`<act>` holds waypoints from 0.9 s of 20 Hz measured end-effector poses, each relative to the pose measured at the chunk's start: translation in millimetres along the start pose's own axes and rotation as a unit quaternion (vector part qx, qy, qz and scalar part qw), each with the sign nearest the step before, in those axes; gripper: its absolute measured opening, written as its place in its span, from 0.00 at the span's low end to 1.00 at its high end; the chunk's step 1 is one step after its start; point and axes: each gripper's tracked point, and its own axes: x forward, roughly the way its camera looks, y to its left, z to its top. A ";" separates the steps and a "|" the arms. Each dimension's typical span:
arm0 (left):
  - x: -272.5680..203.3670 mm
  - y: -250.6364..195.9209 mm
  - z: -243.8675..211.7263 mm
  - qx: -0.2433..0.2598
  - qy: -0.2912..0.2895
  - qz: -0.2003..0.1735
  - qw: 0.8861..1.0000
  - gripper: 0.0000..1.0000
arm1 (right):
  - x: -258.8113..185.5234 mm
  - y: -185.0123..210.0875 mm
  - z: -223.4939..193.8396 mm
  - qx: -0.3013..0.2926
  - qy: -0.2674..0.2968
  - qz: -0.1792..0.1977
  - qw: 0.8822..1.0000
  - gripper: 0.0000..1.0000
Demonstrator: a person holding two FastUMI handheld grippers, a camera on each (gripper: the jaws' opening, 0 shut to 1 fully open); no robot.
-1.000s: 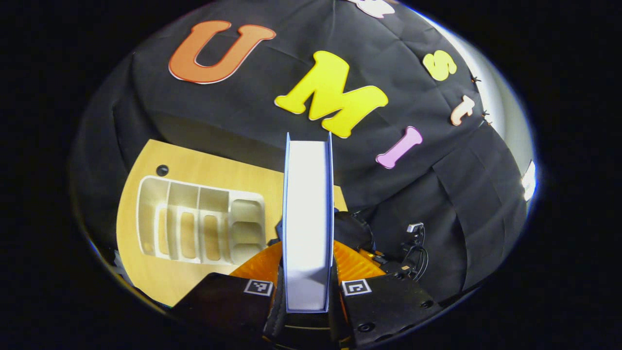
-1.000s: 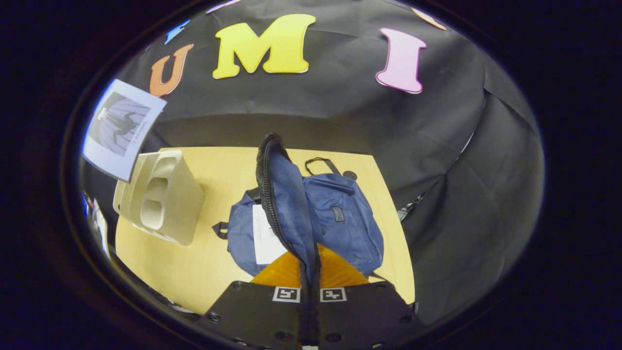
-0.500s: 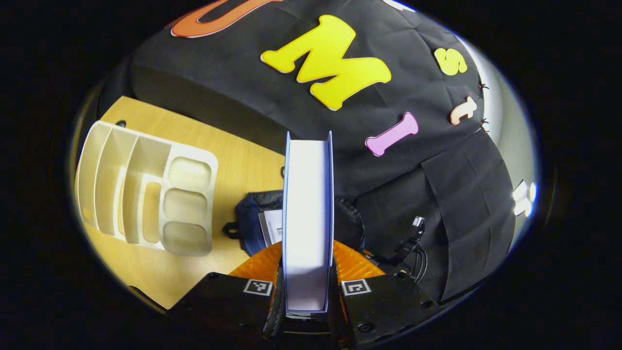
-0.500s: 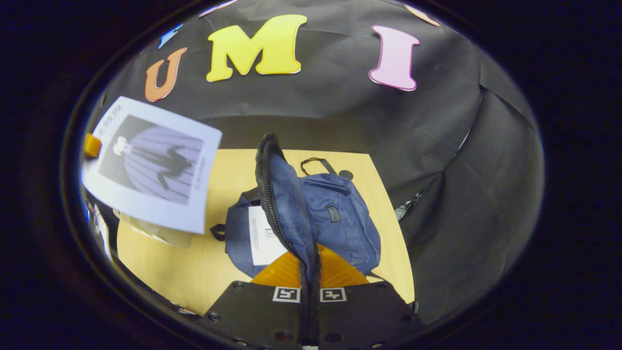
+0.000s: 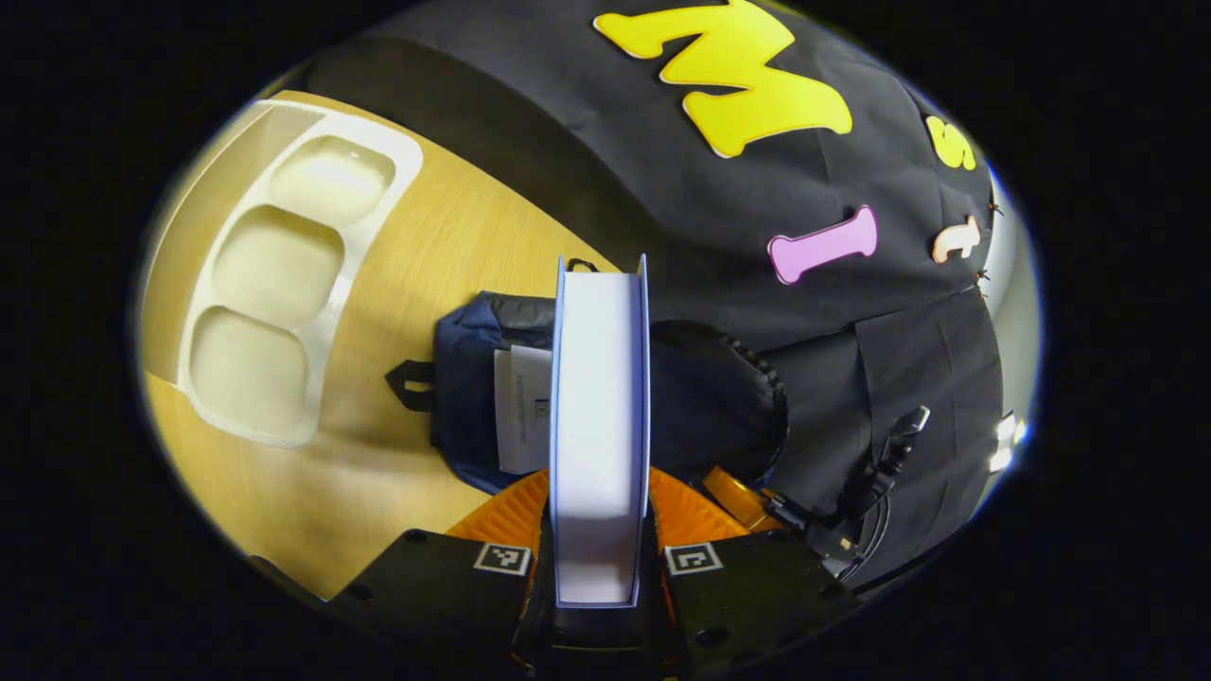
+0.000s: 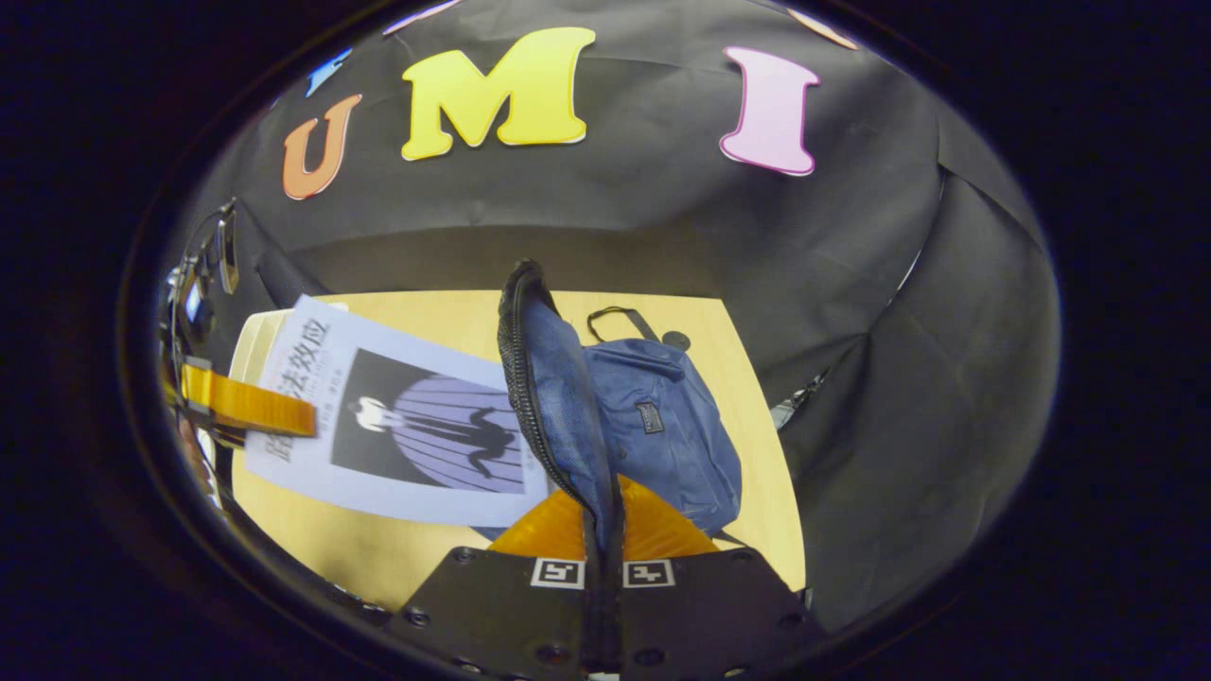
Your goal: Open the schoolbag, grab two books from the bookshelf and put them into the schoolbag.
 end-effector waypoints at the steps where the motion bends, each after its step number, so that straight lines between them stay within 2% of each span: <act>1: 9.9 3.5 -3.9 -0.008 0.002 -0.002 1.000 0.38 | -0.6 -1.5 1.6 -0.001 -0.001 0.000 1.000 0.00; 8: 71.1 16.3 -19.0 -0.052 -0.003 -0.023 0.998 0.37 | -5.5 -2.1 8.5 -0.007 0.000 0.003 1.000 0.00; 17: 120.0 13.5 -13.8 -0.058 -0.028 -0.071 0.995 0.37 | -7.6 11.6 14.8 -0.035 0.001 0.005 0.999 0.02; 18: 125.8 13.0 -14.4 -0.063 -0.028 -0.077 0.995 0.37 | -7.0 12.4 15.9 -0.039 0.002 0.003 0.999 0.00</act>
